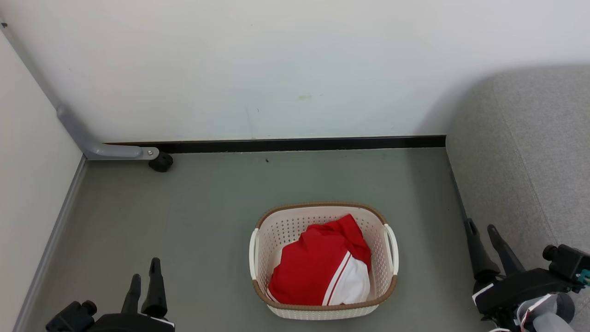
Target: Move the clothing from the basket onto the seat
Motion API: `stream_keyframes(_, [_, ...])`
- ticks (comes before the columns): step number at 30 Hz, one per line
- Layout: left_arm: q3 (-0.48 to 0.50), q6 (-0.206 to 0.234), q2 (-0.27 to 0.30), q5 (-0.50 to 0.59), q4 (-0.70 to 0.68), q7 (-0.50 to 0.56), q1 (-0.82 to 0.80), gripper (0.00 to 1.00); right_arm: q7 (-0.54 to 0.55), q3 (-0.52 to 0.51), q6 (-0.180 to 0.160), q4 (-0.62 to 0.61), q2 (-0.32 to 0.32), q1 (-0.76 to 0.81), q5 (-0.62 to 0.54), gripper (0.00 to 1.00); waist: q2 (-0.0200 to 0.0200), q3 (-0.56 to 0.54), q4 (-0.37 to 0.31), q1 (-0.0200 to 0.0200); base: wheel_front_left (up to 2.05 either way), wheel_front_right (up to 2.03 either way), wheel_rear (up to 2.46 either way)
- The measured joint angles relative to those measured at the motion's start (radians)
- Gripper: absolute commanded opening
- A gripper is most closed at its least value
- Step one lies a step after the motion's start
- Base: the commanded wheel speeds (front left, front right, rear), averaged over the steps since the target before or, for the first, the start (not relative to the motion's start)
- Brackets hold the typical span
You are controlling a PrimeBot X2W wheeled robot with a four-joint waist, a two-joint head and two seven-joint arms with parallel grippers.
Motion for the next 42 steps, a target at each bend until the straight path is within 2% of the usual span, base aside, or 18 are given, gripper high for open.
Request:
stream_keyframes(12, [-0.011, 0.004, 0.012, 0.222, 0.025, -0.044, -0.009, 1.0, -0.043, 0.066, 0.0, 0.036, -0.027, -0.02, -0.189, 1.0, 0.0, 0.0, -0.001, 0.0, 0.0, 0.0, 0.0])
stream_keyframes(29, [0.0, 0.003, 0.013, 0.472, 0.063, -0.101, -0.029, 1.0, -0.103, 0.127, -0.001, 0.094, -0.047, -0.04, -0.433, 1.0, 0.0, -0.002, -0.003, 0.0, 0.0, 0.0, 0.0])
stream_keyframes(42, [0.029, 0.002, 0.004, 0.517, 0.068, -0.105, -0.029, 1.0, -0.107, 0.109, -0.008, 0.107, -0.039, -0.04, -0.462, 1.0, 0.0, -0.007, -0.01, 0.0, 0.0, 0.0, 0.0])
